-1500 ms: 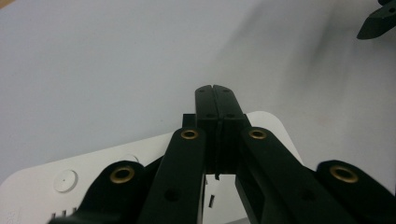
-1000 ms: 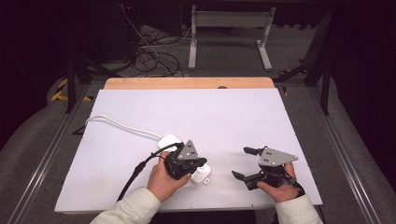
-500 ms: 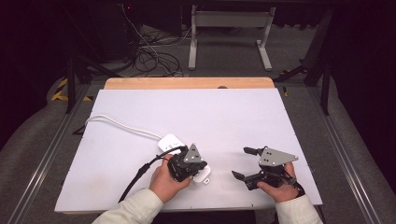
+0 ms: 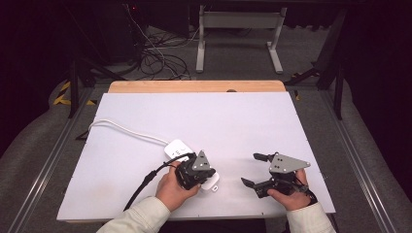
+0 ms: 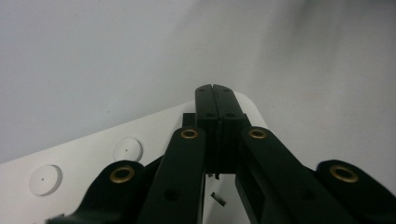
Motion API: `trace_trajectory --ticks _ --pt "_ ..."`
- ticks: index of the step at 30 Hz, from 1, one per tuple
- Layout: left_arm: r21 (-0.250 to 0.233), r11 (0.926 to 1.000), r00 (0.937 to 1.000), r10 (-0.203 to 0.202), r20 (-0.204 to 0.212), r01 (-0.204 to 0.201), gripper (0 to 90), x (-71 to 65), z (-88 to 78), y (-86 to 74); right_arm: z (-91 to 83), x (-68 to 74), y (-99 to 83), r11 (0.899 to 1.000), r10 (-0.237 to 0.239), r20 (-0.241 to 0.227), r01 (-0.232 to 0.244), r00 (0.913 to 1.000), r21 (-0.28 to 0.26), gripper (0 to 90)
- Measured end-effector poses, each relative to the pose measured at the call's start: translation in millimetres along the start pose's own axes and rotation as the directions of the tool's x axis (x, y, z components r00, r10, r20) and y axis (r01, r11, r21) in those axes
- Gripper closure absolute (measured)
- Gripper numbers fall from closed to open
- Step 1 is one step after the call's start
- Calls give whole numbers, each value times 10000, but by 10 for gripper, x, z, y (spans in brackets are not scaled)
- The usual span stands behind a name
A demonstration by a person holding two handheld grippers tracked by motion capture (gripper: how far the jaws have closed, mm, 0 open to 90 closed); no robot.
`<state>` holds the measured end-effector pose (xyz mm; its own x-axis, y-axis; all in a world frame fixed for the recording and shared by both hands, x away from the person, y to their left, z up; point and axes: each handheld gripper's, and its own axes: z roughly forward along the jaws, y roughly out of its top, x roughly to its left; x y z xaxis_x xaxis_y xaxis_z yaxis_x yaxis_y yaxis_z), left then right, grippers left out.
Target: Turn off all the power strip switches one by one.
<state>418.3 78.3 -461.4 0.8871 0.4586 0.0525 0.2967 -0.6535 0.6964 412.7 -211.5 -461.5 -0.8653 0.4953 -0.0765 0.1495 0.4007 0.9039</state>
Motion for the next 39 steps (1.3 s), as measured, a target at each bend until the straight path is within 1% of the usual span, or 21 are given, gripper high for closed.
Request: trace_trajectory --ticks 1,3,5,9,13,16,19,22,24,29,30,31,33,35,36,37,38,39 --pt "18 10000 10000 -19 -13 19 900 -2 -1 -1 0 1 0 10000 -4 1 4 10000 2 98" --pt "93 9999 9998 49 -183 -47 900 -1 -4 3 0 4 1 10000 -3 -8 3 10000 19 98" --pt "50 10000 9999 -6 -103 6 900 11 -3 -3 0 5 1 10000 -13 -7 13 10000 14 98" --pt "59 10000 9998 54 -171 -53 900 1 -2 -2 3 5 0 10000 -28 -18 28 10000 28 98" --pt "30 10000 10000 4 -71 -4 900 14 0 -4 6 6 0 10000 -28 -7 28 10000 42 98" --pt "68 10000 9999 34 -152 -33 900 3 0 -2 8 8 1 10000 -14 -10 14 10000 46 98" --pt "111 9999 9999 -119 -117 121 900 8 1 6 8 9 1 10000 -17 -11 17 10000 48 98" --pt "169 9998 9998 -49 -186 52 900 -4 2 13 9 11 2 10000 -13 -7 13 10000 49 98" --pt "200 9998 9998 69 -204 -65 900 -8 3 19 9 12 2 10000 -21 -28 21 10000 40 98" --pt "193 9998 9998 63 -207 -59 900 -10 9 18 10 13 3 10000 -41 -14 41 10000 54 98" --pt "351 9994 9996 91 -285 -81 900 -21 11 19 10 13 3 10000 -42 -8 42 10000 52 98" --pt "309 9993 9992 202 -332 -192 900 -27 15 22 11 13 3 10000 -37 -9 37 10000 54 98" --pt "334 9993 9993 183 -329 -172 900 -28 14 26 13 13 3 10000 -34 -9 34 10000 69 98" --pt "215 9998 9997 -40 -236 45 900 -13 6 10 15 17 4 10000 -34 2 34 10000 57 98" --pt "96 9999 9999 -45 -111 46 900 3 -3 -3 14 18 4 10000 -47 9 47 10000 68 98" --pt "-174 9997 9998 -175 -133 172 900 11 -37 -13 12 17 4 10000 -58 3 58 10000 66 97" --pt "-193 9996 9994 -215 -255 210 900 13 -50 -17 10 16 4 10000 -65 -27 65 10000 43 97" --pt "-456 9986 9996 -261 -140 255 900 14 -85 -18 8 13 3 10000 -70 -33 70 10000 31 98"
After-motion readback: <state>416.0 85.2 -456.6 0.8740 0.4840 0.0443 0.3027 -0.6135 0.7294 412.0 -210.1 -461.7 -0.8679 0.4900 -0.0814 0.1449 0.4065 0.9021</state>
